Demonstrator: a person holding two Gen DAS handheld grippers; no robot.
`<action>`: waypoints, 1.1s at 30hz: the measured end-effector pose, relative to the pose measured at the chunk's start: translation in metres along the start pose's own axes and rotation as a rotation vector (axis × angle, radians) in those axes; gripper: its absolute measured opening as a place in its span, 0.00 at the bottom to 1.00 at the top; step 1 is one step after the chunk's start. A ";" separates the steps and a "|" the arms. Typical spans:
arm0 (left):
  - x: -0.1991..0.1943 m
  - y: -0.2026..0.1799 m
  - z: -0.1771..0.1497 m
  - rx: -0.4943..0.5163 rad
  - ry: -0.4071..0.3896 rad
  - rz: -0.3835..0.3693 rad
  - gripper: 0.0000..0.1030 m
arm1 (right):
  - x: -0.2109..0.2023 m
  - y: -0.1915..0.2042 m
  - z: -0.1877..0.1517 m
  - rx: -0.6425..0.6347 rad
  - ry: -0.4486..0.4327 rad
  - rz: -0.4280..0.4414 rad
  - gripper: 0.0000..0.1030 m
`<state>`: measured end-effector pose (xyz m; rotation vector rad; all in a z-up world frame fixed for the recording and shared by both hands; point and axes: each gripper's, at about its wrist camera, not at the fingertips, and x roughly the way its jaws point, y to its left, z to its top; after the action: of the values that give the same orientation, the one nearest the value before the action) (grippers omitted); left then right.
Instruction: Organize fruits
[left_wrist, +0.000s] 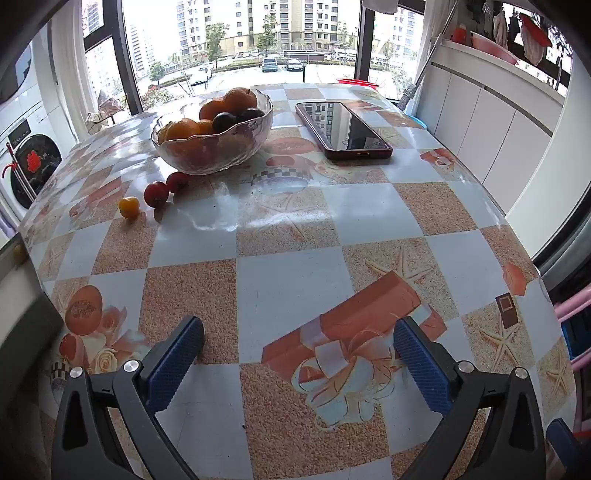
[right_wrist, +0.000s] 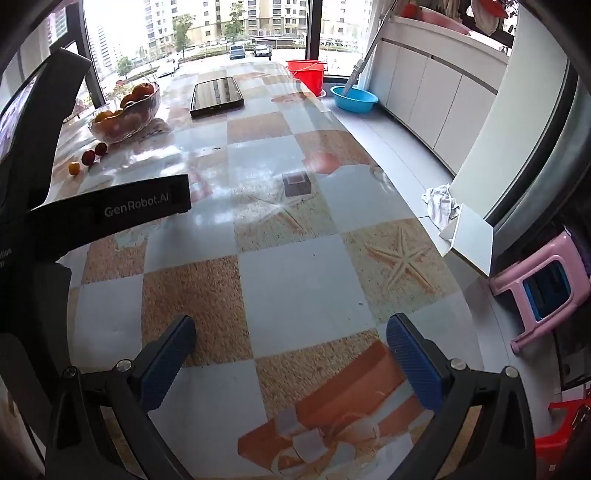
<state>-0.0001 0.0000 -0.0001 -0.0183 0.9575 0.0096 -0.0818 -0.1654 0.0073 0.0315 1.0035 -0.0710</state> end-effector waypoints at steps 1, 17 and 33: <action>0.000 0.000 0.000 0.000 0.000 0.000 1.00 | 0.000 -0.001 -0.001 0.000 -0.003 0.000 1.00; 0.000 0.000 0.000 0.000 0.000 0.000 1.00 | 0.000 0.001 0.002 -0.002 0.001 -0.004 1.00; 0.000 0.000 0.000 0.000 0.000 0.000 1.00 | 0.006 0.020 0.010 0.064 -0.037 -0.042 1.00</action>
<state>0.0000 0.0002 0.0000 -0.0183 0.9576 0.0095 -0.0684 -0.1462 0.0074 0.0676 0.9650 -0.1422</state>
